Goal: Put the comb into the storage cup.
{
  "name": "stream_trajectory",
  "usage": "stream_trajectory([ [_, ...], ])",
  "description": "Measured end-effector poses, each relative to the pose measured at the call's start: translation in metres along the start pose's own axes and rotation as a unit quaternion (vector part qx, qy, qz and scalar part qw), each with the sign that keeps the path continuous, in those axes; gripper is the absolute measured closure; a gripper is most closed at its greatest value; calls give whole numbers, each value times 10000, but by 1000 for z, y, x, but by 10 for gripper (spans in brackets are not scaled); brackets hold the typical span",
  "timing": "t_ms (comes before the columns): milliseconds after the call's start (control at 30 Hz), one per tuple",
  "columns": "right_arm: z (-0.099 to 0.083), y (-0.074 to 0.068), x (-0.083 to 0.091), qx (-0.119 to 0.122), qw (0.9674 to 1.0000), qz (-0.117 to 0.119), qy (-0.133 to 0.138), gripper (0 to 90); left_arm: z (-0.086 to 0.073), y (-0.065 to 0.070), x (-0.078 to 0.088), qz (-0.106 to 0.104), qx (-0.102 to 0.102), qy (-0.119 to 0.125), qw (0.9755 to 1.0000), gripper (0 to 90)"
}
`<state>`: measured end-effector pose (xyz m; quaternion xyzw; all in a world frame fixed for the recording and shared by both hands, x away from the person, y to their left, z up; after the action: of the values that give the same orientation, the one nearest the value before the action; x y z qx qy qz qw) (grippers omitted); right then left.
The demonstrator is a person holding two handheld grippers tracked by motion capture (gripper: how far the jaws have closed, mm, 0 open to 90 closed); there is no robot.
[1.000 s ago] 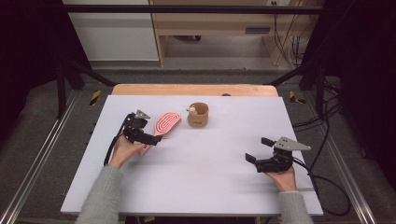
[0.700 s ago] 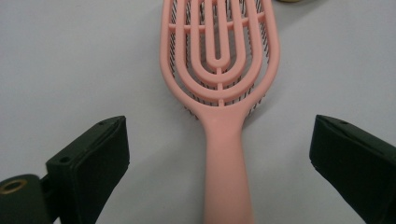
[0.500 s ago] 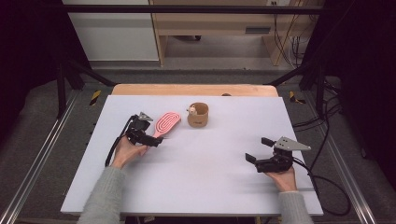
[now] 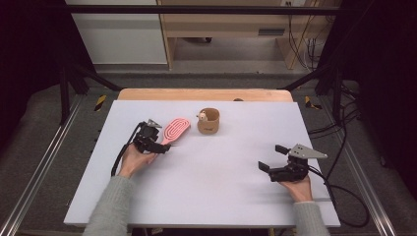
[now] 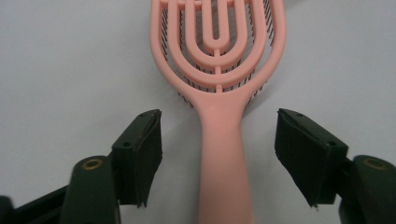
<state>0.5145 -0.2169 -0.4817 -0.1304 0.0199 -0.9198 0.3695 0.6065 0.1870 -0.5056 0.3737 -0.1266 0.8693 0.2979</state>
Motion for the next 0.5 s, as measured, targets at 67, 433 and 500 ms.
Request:
stream_trajectory([
  [67, 0, 0, 0, 3, 10000, -8, 6, 4, 0, 0, 0, 3, 11, -3, 10000, 353],
  [433, 0, 0, 0, 3, 10000, -12, 8, 4, -4, -1, -3, -89, 115, -85, 9999, 486],
  [500, 0, 0, 0, 0, 10000, -11, 11, 4, -4, -1, -3, -94, 109, -96, 9998, 504],
])
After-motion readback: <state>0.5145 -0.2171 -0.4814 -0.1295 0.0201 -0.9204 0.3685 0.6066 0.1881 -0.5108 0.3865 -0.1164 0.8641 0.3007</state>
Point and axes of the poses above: each handheld gripper's, and its own axes: x roughly backward along the jaws, z roughly out of its top, y roughly to its right, the point moved 7 cm from there along -x, roughly forward along the jaws, and after that the axes turned 6 degrees about y, right-handed, at the moved point
